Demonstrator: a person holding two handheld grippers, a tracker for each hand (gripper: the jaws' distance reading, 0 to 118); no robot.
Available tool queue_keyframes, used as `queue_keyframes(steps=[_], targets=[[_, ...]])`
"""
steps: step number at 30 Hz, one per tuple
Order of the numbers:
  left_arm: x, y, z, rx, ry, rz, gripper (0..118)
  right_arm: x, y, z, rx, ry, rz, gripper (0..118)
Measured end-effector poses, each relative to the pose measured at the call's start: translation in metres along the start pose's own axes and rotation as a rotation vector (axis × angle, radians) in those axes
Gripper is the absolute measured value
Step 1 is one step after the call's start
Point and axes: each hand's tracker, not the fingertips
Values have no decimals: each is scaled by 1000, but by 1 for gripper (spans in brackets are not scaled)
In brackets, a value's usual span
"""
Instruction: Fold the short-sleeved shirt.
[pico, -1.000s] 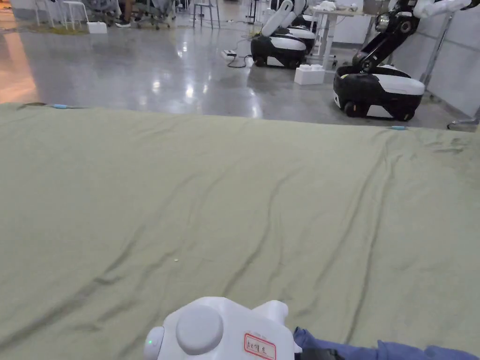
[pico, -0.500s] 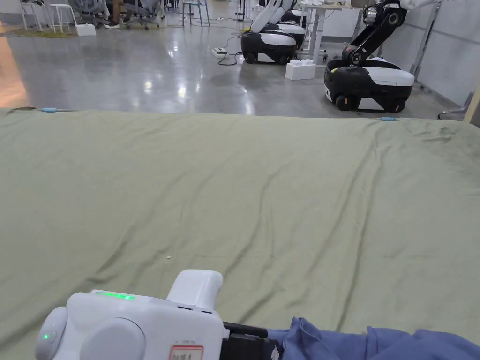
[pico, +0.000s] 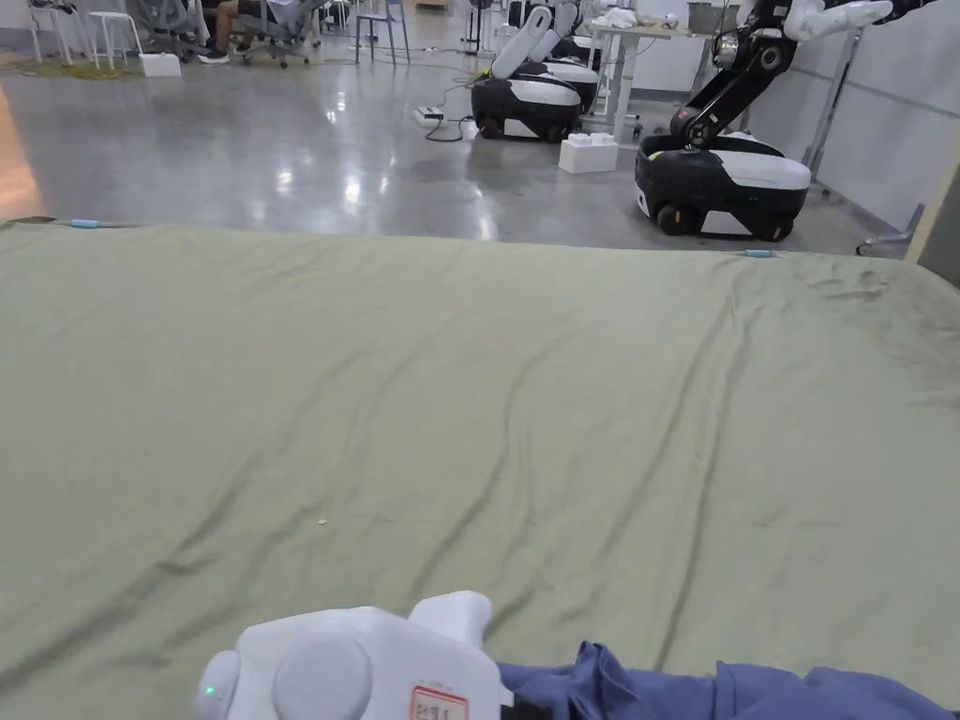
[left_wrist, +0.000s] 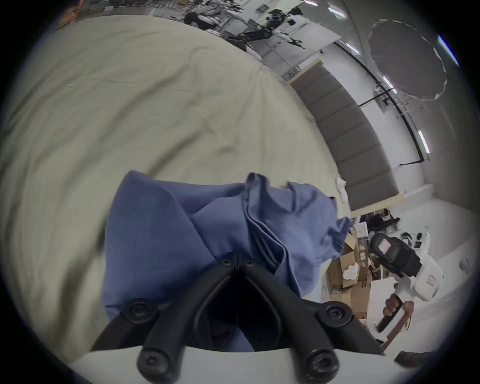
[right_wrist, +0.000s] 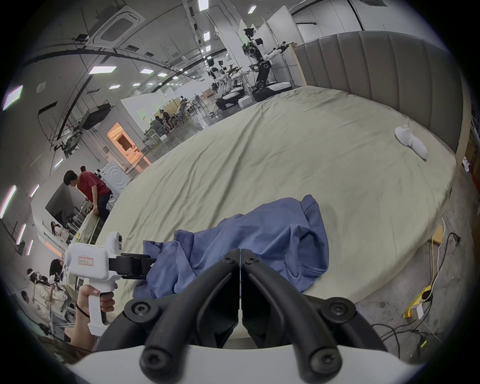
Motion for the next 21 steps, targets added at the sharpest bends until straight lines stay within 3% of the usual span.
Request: queue_keyframes(steps=[5,9,13,18,21], targets=[[25,7,-20,-34,-66,-21,0,4,-4,-3,-25,0,-17,3],[51,9,-27,-35,43,-143,0,8,-7,-1,-24,-2,-31,3],[59,8,6,16,82,-241,0,13,-8,2,-24,-6,-37,3],[23,-3,56,82,82,-140,0,19,-10,-2,-27,-45,-34,3],[-18,-14,86,155,-77,14,1,19,-11,-3,-37,-25,-43,3]])
